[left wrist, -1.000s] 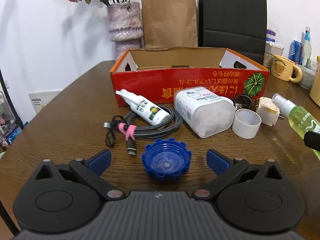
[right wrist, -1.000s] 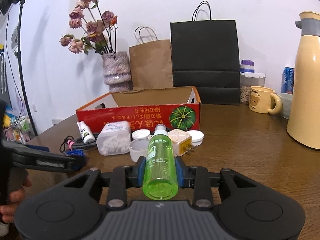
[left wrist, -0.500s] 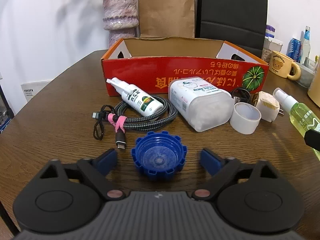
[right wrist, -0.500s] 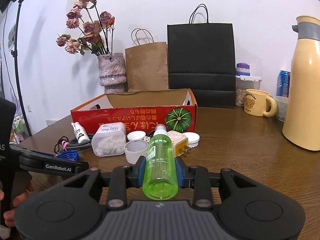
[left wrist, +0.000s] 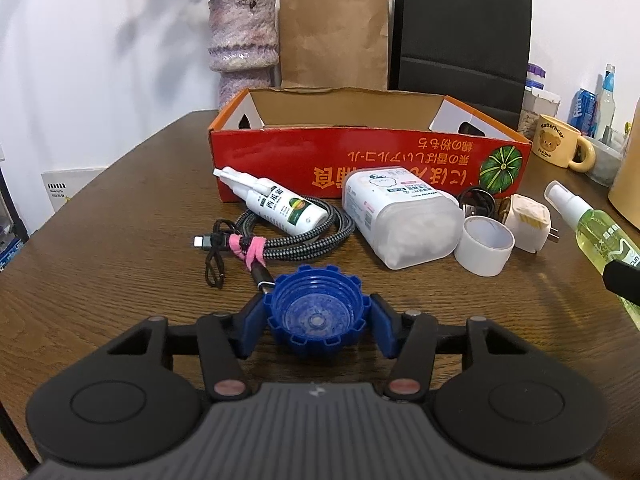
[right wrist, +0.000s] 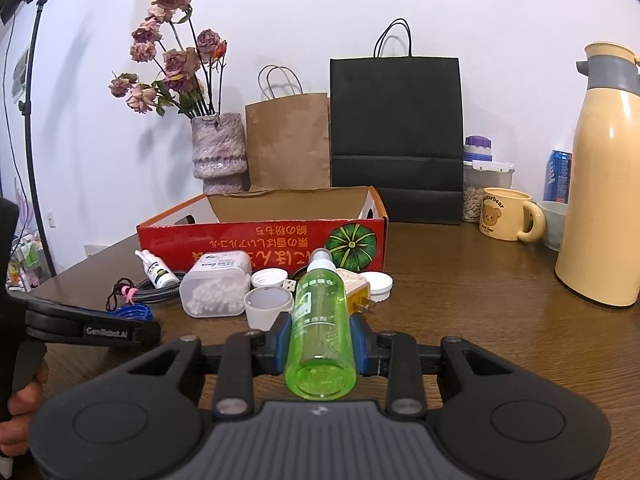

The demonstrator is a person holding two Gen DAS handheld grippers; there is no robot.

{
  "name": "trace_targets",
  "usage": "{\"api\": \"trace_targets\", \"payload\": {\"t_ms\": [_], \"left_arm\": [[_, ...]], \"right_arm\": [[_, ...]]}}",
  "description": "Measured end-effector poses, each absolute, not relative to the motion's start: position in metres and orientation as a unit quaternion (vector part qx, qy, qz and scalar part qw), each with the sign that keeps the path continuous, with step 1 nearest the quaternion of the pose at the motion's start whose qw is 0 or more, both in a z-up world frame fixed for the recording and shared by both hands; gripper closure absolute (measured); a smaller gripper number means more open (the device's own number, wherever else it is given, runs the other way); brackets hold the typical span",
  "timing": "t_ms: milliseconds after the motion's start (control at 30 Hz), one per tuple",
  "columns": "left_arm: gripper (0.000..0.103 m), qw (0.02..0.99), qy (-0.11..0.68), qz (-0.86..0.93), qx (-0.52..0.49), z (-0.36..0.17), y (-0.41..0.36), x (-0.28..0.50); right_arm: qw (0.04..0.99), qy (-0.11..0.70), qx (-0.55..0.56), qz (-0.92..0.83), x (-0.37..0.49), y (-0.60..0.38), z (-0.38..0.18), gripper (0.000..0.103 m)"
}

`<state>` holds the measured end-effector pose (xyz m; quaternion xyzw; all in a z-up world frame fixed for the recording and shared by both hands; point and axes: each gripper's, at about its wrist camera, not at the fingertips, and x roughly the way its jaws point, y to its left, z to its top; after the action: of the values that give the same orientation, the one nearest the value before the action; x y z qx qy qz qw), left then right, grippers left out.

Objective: Organize rigid objects
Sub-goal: 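Carry the blue cap in the left tool and green bottle in the right tool over the box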

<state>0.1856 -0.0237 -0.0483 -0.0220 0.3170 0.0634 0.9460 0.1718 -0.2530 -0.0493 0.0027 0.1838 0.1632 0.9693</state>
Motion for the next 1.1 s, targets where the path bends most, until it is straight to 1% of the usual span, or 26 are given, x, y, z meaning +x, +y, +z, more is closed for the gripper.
{"api": "trace_targets", "payload": {"t_ms": [667, 1100], "left_arm": [[0.047, 0.964, 0.261, 0.05, -0.027, -0.026, -0.025, 0.158], [0.047, 0.971, 0.235, 0.033, -0.026, 0.014, -0.026, 0.169]], "right_arm": [[0.975, 0.16, 0.001, 0.156, 0.16, -0.245, -0.042, 0.073], [0.976, 0.136, -0.006, 0.171, 0.167, -0.228, -0.013, 0.073]]}}
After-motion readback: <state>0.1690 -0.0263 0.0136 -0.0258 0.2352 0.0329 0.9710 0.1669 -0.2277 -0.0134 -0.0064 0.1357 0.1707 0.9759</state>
